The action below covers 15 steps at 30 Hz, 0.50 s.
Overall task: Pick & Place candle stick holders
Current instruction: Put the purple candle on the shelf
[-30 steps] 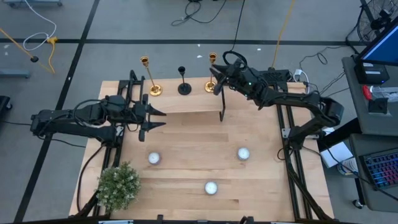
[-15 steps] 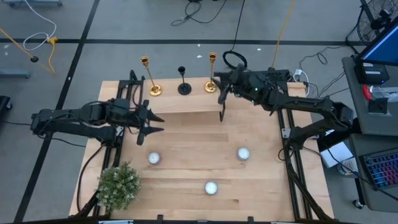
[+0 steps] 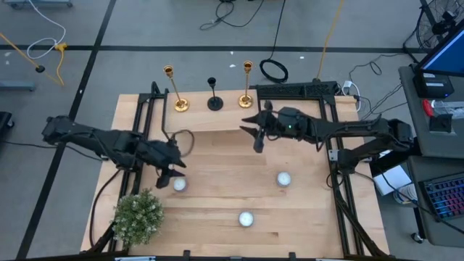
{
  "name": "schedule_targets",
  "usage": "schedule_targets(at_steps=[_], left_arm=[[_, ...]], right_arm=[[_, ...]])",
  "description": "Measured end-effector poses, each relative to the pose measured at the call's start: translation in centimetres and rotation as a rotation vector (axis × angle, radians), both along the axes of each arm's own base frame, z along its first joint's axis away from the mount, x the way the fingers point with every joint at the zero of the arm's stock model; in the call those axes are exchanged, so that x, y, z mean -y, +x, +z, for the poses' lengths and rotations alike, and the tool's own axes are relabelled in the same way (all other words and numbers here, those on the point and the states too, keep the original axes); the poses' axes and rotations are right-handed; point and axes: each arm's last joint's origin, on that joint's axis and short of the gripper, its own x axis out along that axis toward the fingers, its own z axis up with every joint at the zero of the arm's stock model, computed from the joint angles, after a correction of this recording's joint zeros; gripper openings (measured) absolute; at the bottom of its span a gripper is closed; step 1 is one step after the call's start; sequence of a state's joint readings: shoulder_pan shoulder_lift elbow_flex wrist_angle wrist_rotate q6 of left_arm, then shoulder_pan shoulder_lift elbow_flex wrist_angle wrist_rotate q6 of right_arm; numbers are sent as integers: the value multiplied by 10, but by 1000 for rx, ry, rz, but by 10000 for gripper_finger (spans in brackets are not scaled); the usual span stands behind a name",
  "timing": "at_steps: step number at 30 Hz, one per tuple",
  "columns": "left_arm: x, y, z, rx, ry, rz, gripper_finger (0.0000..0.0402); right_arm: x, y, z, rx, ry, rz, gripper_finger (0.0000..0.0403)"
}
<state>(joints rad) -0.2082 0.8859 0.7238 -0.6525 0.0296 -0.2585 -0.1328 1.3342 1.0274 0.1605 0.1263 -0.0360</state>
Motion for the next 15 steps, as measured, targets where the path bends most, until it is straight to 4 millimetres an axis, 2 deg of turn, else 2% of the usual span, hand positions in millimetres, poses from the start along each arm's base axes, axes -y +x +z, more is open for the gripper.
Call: schedule_targets(at_steps=[6, 15], left_arm=[[10, 3, -28, -277, 48, 67, 175], [17, 20, -55, -443, 76, 99, 175]], right_arm=[[-8, -1, -12, -32, 1, 23, 120], [-8, -7, -38, -9, -1, 22, 117]])
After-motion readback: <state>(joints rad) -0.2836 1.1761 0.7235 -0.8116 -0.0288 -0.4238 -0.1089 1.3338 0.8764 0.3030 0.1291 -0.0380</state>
